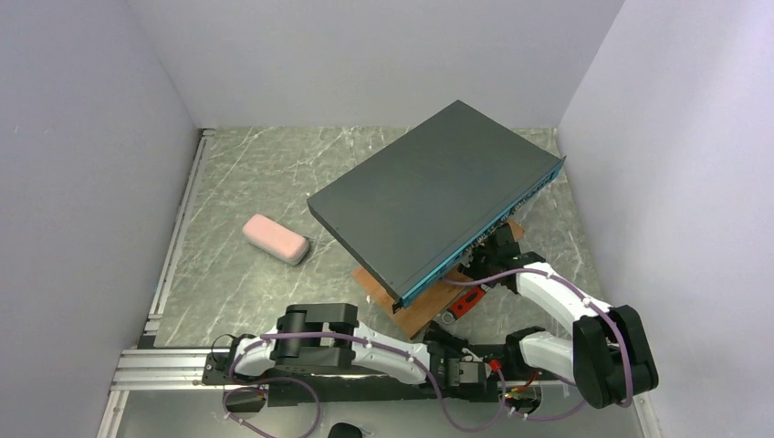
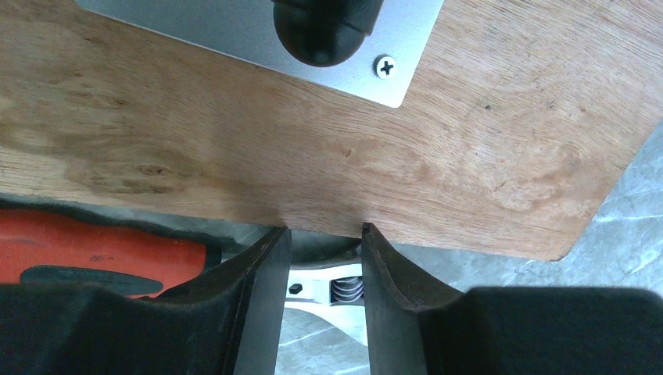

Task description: Open the umbrella

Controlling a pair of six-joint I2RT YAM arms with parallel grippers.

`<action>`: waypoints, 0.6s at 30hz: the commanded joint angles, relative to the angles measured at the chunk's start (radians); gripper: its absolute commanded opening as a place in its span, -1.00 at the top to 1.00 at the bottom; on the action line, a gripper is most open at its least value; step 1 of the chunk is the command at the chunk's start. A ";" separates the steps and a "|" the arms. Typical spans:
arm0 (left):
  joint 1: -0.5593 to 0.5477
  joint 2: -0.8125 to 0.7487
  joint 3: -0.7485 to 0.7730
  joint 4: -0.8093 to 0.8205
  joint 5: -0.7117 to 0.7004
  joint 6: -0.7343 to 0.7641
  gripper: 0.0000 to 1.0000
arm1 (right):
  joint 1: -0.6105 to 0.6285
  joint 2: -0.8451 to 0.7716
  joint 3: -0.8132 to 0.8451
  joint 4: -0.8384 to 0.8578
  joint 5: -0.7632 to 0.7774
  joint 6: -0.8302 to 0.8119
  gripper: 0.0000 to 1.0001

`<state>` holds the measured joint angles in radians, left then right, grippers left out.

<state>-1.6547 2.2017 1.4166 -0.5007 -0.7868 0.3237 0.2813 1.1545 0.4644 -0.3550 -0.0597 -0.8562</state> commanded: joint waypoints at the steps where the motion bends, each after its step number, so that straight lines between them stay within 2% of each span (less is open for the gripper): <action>1: 0.085 0.133 -0.276 -0.339 0.184 -0.128 0.96 | 0.031 0.076 -0.035 0.132 -0.048 0.043 0.25; 8: 0.281 0.102 -0.370 -0.274 0.111 -0.068 1.00 | 0.076 0.179 0.020 0.185 -0.033 0.100 0.27; 14: 0.398 0.079 -0.464 -0.183 0.043 -0.005 1.00 | 0.109 0.233 0.077 0.212 -0.023 0.169 0.28; 18: 0.439 0.070 -0.442 -0.174 0.009 0.020 1.00 | 0.124 0.255 0.107 0.221 -0.017 0.194 0.30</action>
<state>-1.5143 2.0697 1.1831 -0.1612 -0.6903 0.3508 0.3687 1.2953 0.5564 -0.3462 0.0208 -0.7475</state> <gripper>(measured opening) 0.007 0.356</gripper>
